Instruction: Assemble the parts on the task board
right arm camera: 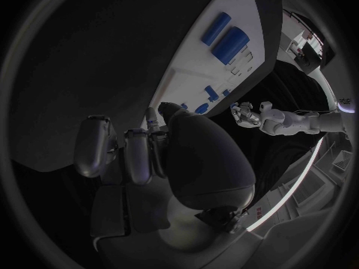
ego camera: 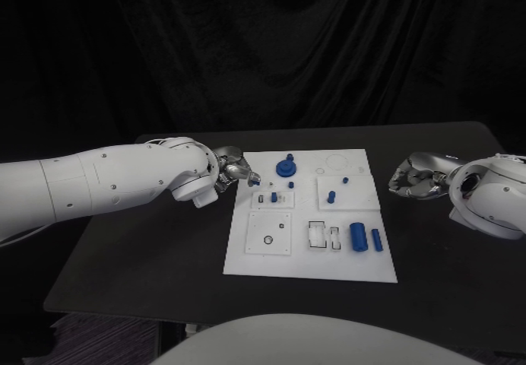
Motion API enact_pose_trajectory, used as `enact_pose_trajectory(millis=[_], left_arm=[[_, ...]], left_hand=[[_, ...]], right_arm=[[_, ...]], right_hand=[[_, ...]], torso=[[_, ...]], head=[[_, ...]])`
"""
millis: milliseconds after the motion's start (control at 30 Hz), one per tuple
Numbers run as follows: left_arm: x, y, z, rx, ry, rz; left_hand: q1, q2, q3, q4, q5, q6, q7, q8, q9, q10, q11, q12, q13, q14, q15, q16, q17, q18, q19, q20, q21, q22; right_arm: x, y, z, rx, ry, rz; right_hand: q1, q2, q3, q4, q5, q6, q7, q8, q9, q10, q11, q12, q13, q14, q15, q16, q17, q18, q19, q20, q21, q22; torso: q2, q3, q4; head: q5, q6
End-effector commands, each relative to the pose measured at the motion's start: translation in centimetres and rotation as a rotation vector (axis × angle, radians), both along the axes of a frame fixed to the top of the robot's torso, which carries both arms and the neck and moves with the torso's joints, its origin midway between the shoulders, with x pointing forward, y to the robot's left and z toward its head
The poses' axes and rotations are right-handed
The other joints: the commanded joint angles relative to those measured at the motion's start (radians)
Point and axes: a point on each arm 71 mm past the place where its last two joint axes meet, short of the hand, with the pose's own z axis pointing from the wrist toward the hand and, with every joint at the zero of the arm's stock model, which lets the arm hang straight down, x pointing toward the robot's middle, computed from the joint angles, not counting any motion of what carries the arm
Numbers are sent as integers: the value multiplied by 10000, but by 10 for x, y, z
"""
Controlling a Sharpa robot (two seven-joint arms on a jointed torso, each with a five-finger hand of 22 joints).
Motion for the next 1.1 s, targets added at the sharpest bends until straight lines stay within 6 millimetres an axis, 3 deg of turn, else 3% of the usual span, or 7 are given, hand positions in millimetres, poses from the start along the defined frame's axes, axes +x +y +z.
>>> enact_pose_trajectory(millis=[33,300,433,500,867,1100], left_arm=[[-3,-2,8,-149,-2064,34],[-18,-1,-11,-174,-2429,254],[-22,-3,-21,-169,-2350,271],[-23,-4,-25,-156,-2291,272],[-25,-6,-39,-54,-1529,245],[-25,-8,-44,-34,-1055,235]], left_hand=[[-101,18,539,-474,-30,-109,-17,42,48,1038,-25,-43,2631,1038,-70,26,2633,-98,105,-24,-36,1746],[-436,96,385,-238,-131,-63,-16,90,93,1038,-18,-43,2631,1038,-62,26,2633,-105,120,-14,-5,1756],[-715,225,113,83,-693,-27,-23,122,113,1038,-25,-43,2631,1038,-67,26,2633,-104,125,-16,-13,1752],[-785,264,36,190,-741,-21,-18,128,114,1038,-21,-43,2631,1038,-66,26,2633,-101,122,-16,-24,1749],[-891,340,-82,374,-676,-36,-10,129,114,1038,-15,-43,2631,1038,-63,26,2633,-100,123,-16,-33,1746],[-906,345,-100,399,-664,-43,-9,127,113,1038,-14,-43,2631,1038,-63,26,2633,-100,123,-15,-35,1746]], right_arm=[[0,-1,0,-107,35,-134],[0,0,0,-73,-6,-120],[-1,0,1,-66,-10,-122],[-1,0,1,-68,-6,-125],[-1,0,1,-57,-9,-99],[-1,0,1,-53,-11,-95]], right_hand=[[70,3,62,14,52,63,18,38,12,-60,8,-50,975,293,-43,-35,-8,44,-41,-8,-29,1621],[70,2,62,14,52,65,17,40,12,-79,7,-63,952,289,-44,-43,-22,53,-57,-9,-70,1609],[69,-2,61,13,51,70,15,43,14,-99,5,-77,930,286,-45,-48,-30,57,-66,-9,-91,1603],[69,-2,61,13,51,70,15,43,14,-99,5,-77,930,286,-45,-48,-30,57,-66,-9,-91,1603],[69,-2,61,13,51,70,15,43,14,-99,5,-77,930,286,-45,-48,-30,57,-66,-9,-91,1603],[69,-2,61,13,51,70,15,43,14,-99,5,-77,930,286,-45,-48,-30,57,-66,-9,-91,1603]], torso=[[-19,12,-16],[6,0,-19],[24,-16,-23],[21,-14,-24],[5,-5,3],[3,-15,-22]], head=[[24,-1],[-19,-1],[-38,-1],[-46,-1],[-50,-1],[-46,-1]])
